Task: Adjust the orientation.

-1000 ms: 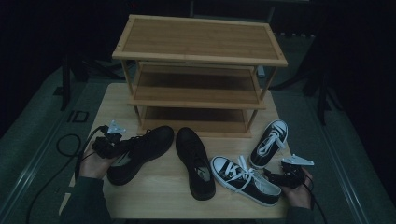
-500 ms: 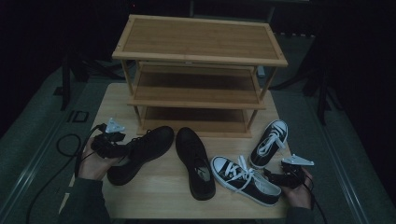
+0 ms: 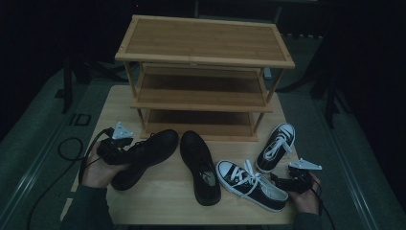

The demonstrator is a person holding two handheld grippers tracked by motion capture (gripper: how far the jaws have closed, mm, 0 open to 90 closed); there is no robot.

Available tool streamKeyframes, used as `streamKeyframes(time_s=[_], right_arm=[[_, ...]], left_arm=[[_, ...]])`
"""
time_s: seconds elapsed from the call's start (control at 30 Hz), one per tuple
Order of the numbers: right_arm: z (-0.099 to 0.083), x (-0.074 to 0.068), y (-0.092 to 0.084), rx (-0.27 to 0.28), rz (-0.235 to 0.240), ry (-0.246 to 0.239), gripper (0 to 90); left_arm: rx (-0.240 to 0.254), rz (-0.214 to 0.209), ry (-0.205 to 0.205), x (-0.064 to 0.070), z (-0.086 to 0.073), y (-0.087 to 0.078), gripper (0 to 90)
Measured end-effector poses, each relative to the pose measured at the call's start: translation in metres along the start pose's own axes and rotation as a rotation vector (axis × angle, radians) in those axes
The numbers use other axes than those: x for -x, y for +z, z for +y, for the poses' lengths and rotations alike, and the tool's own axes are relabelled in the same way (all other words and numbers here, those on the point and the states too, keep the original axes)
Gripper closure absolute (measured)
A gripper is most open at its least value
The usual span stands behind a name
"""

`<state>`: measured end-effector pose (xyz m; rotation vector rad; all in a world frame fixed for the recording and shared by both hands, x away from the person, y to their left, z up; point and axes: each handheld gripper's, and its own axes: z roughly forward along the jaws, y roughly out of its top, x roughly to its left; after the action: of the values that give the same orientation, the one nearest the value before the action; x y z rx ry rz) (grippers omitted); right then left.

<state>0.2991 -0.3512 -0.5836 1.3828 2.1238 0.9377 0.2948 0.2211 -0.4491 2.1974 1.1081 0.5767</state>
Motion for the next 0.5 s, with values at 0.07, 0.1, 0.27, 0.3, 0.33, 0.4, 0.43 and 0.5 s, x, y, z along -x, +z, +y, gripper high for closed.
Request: streamKeyframes(time_s=[0.07, 0.1, 0.27, 0.3, 0.33, 0.4, 0.43, 0.5], right_arm=[[0.0, 0.0, 0.0, 0.0, 0.0, 0.0, 11.7], [0.0, 0.0, 0.0, 0.0, 0.0, 0.0, 11.7], [0.0, 0.0, 0.0, 0.0, 0.0, 0.0, 11.8], [0.0, 0.0, 0.0, 0.0, 0.0, 0.0, 11.7], [0.0, 0.0, 0.0, 0.0, 0.001, 0.0, 11.7], [0.0, 0.0, 0.0, 0.0, 0.001, -0.001, 11.7], [0.0, 0.0, 0.0, 0.0, 0.001, -0.001, 11.8], [0.0, 0.0, 0.0, 0.0, 0.002, -0.001, 11.7]], left_arm=[[0.002, -0.004, 0.007, 0.004, 0.002, -0.001, 43.8], [0.003, -0.006, 0.01, 0.005, 0.003, -0.001, 43.8], [0.013, -0.009, 0.027, 0.012, 0.007, -0.005, 42.5], [0.016, -0.011, 0.029, 0.013, 0.008, -0.005, 42.4], [0.018, -0.012, 0.031, 0.014, 0.009, -0.006, 42.2], [0.023, -0.014, 0.034, 0.017, 0.01, -0.007, 42.1], [0.02, -0.016, 0.039, 0.018, 0.01, -0.008, 42.1], [0.022, -0.021, 0.038, 0.02, 0.011, -0.008, 42.1]])
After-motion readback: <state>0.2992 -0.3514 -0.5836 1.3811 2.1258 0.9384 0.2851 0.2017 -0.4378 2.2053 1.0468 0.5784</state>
